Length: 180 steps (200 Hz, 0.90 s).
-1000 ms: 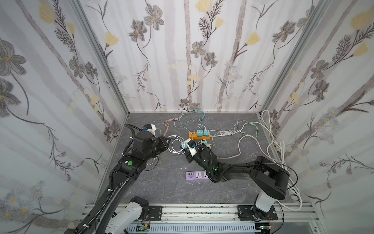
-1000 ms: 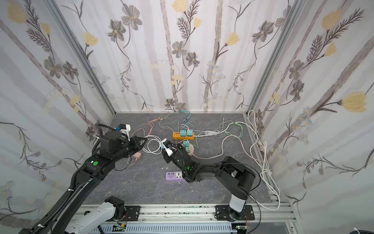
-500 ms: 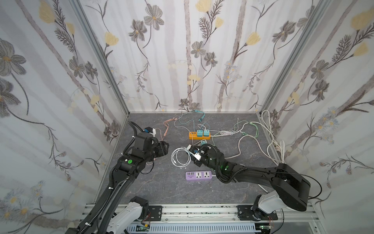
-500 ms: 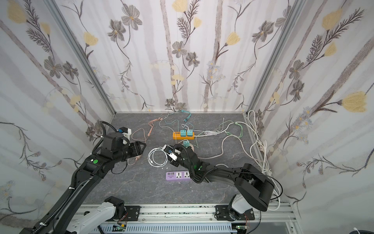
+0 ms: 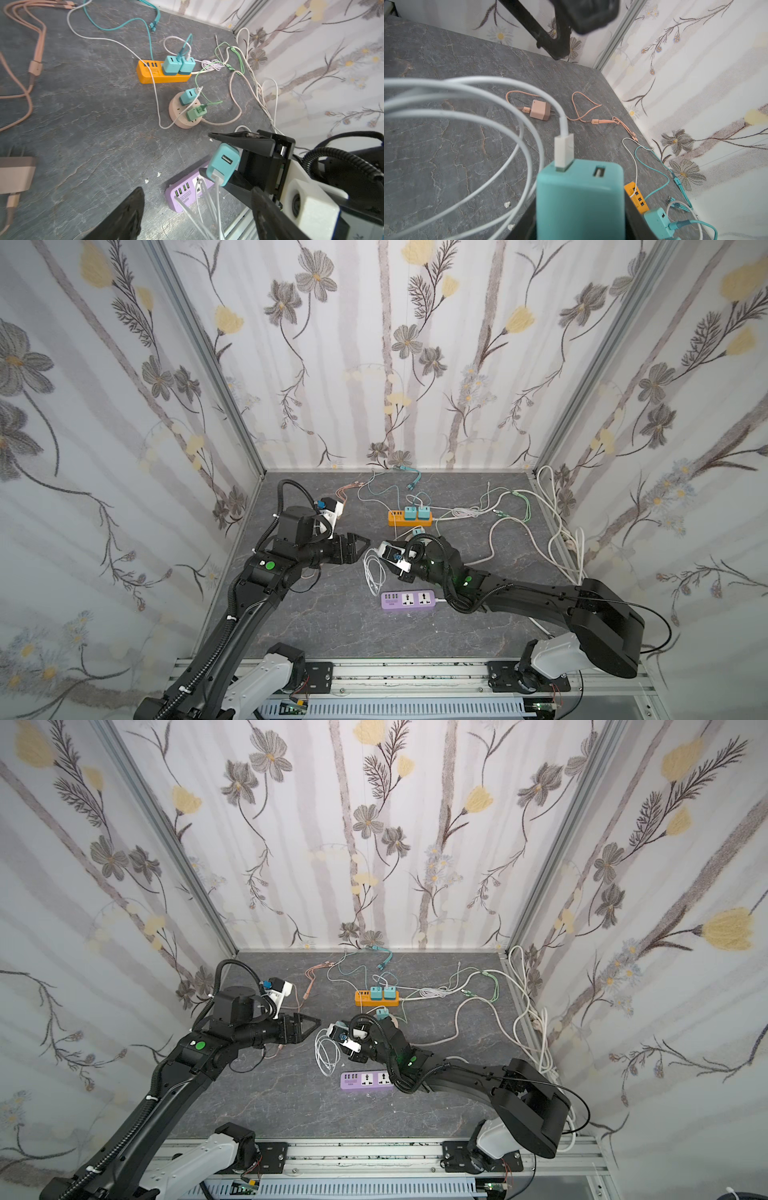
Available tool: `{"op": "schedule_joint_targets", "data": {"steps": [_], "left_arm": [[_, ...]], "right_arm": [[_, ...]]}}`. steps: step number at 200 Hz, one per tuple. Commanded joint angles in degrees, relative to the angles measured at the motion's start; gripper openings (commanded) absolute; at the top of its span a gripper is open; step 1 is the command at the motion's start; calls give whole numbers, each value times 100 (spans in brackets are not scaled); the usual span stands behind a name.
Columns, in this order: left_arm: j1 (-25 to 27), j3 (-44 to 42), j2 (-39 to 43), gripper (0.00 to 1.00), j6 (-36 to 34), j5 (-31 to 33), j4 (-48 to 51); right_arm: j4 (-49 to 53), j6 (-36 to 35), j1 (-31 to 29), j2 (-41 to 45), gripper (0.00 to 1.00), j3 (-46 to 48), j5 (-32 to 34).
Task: Insert the plug
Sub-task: 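Bring the teal charger toward the left gripper while the left gripper reaches for it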
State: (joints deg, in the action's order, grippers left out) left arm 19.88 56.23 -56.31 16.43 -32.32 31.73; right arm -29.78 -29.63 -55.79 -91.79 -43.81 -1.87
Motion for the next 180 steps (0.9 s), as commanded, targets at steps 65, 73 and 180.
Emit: {"op": "schedule_joint_targets", "data": {"steps": [65, 73, 180], "left_arm": [[68, 104, -442, 78, -662, -1715, -364], [75, 112, -466, 77, -720, -1843, -330], [253, 318, -717, 56, -1278, -1960, 233]], "right_arm": [[-23, -120, -203, 214, 31, -203, -231], [-23, -112, -212, 205, 31, -214, -226], [120, -123, -265, 239, 32, -321, -313]]}}
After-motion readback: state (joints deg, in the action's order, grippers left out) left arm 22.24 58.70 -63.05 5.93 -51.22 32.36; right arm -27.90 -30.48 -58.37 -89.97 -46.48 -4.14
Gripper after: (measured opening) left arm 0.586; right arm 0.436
